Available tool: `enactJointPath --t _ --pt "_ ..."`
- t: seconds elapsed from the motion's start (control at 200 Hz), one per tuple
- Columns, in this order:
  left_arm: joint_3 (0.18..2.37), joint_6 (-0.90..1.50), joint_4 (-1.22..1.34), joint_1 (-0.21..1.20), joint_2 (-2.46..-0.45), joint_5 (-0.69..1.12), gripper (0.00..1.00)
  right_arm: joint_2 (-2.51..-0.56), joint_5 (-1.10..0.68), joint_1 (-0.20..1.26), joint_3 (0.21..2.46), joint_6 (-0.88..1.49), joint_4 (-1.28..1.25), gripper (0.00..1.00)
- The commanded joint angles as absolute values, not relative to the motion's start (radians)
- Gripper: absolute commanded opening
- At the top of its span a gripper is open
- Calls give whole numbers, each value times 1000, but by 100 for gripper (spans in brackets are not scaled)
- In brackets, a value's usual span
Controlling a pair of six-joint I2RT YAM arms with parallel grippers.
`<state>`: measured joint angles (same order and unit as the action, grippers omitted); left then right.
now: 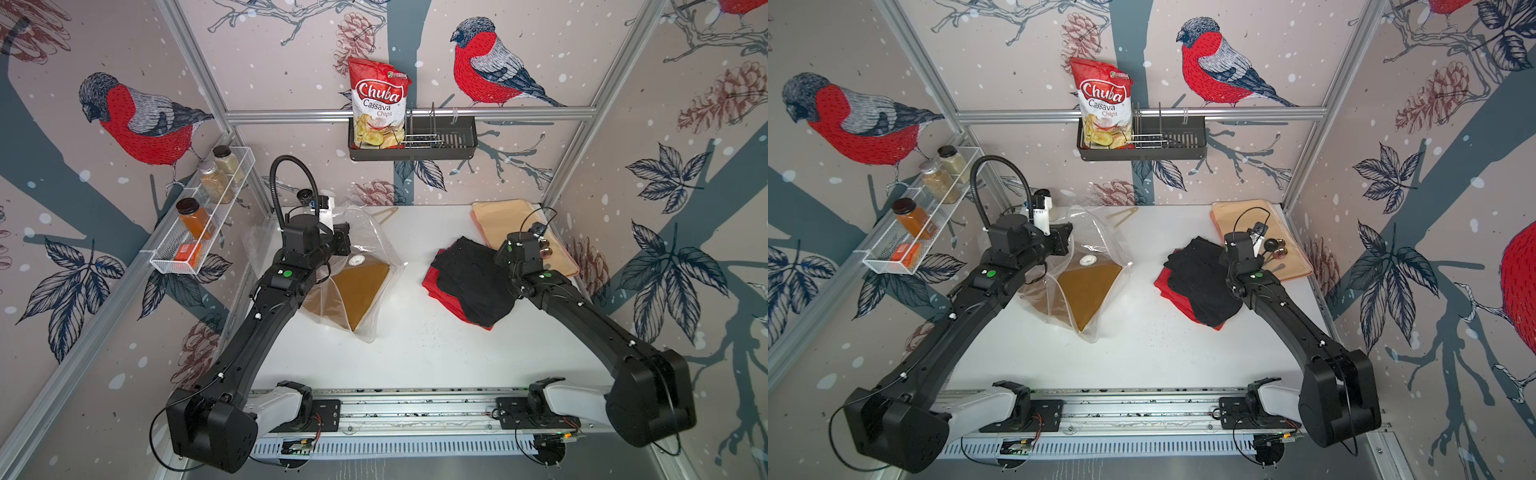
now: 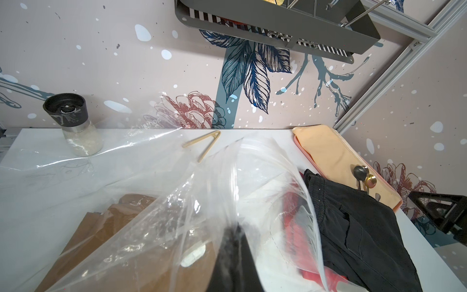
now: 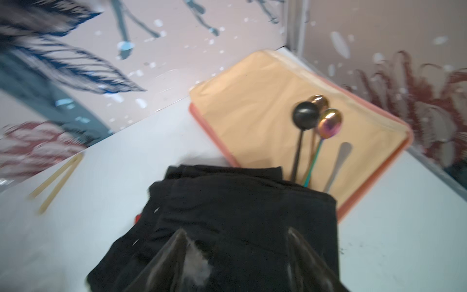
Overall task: Take the trousers out of the vacuum bag
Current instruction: Adjust the trousers at the center of the board.
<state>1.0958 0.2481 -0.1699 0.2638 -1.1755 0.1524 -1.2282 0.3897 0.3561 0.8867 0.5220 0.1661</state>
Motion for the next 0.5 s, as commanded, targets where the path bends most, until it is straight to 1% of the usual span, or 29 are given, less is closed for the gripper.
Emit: enactJointPath --t 0.0,0.21,0.31,0.495 --pt "1111 236 -168 274 -1185 151 0 -1200 142 439 912 493 147 65" --pt "1155 224 -193 303 -1198 143 0 -1221 23 673 1003 587 155 67" --pt "1187 223 -201 340 -1215 133 0 -1248 5 773 1047 624 139 69" --pt "1269 218 -213 459 -1281 92 0 -1315 0 860 1103 663 121 69"
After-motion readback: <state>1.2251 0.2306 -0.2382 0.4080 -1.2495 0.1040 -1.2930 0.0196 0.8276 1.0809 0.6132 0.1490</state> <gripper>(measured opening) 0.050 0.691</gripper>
